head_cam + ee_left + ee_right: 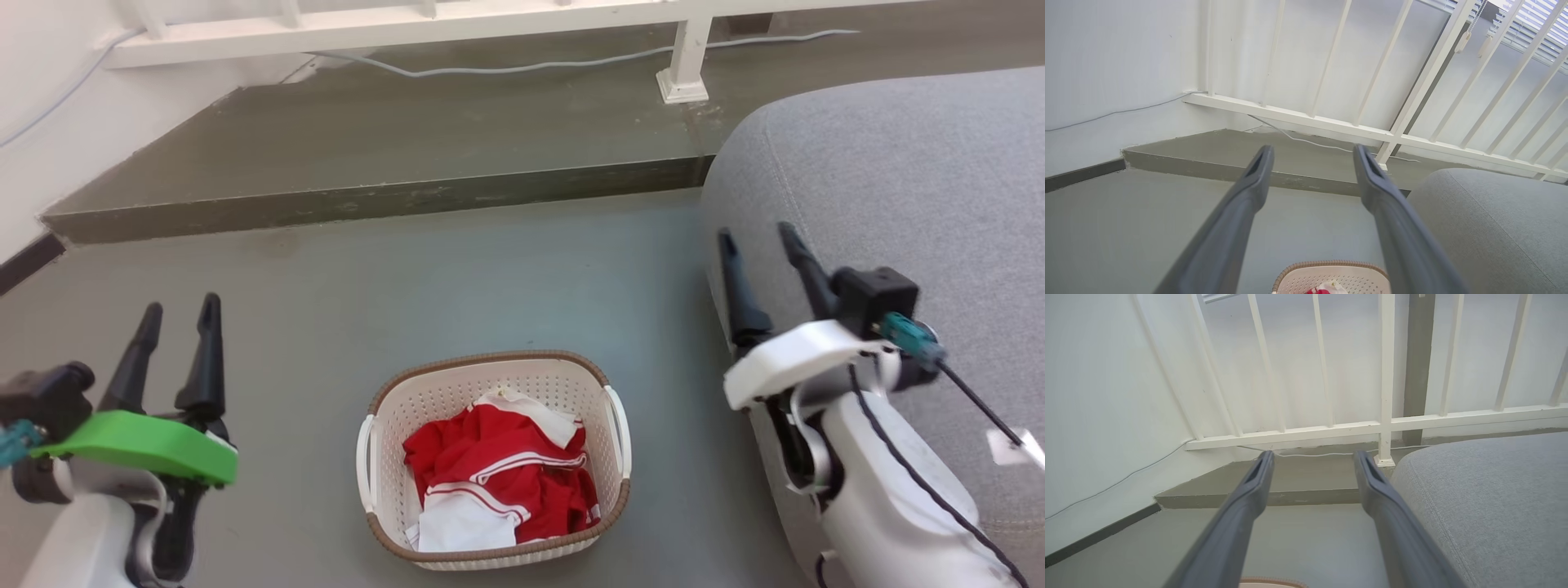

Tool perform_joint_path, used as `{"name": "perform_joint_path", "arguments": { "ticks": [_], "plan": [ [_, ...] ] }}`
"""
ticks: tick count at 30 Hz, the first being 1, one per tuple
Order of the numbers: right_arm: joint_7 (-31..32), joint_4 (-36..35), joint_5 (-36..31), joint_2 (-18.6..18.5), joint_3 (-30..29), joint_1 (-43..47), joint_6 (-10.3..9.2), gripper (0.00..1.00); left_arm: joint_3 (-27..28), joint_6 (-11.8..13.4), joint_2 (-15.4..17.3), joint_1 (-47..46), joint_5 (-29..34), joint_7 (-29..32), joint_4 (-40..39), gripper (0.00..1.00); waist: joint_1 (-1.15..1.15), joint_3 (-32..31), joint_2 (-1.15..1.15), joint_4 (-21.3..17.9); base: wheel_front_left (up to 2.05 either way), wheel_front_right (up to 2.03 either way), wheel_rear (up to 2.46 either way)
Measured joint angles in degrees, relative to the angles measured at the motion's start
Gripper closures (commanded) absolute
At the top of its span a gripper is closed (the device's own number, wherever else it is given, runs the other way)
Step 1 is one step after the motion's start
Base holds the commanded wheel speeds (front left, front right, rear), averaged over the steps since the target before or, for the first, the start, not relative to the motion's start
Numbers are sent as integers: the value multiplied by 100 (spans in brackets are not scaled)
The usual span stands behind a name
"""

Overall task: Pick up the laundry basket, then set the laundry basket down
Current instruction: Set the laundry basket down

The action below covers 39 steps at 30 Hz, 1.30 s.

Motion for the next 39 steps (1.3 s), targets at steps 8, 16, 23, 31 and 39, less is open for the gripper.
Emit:
{"name": "perform_joint_path", "arguments": {
  "ticks": [8,16,23,31,39],
  "plan": [
    [0,-234,-174,32,-154,487,0,0,290,-2,-203,326,323,0,-331,0,0,-57,0,58,0,0,0],
    [0,-408,-347,77,-253,723,0,0,369,-52,-339,598,621,0,-453,0,0,-95,0,88,0,0,0],
    [0,-491,-400,103,-277,887,0,0,430,-59,-443,766,712,0,-497,0,0,-125,0,88,0,0,0],
    [0,-571,-456,130,-327,949,0,0,500,-109,-549,885,864,0,-536,0,0,-121,0,96,0,0,0],
    [0,-612,-501,158,-337,1056,1,0,527,-148,-592,909,942,0,-578,0,0,-110,0,100,0,0,0]
  ]
}}
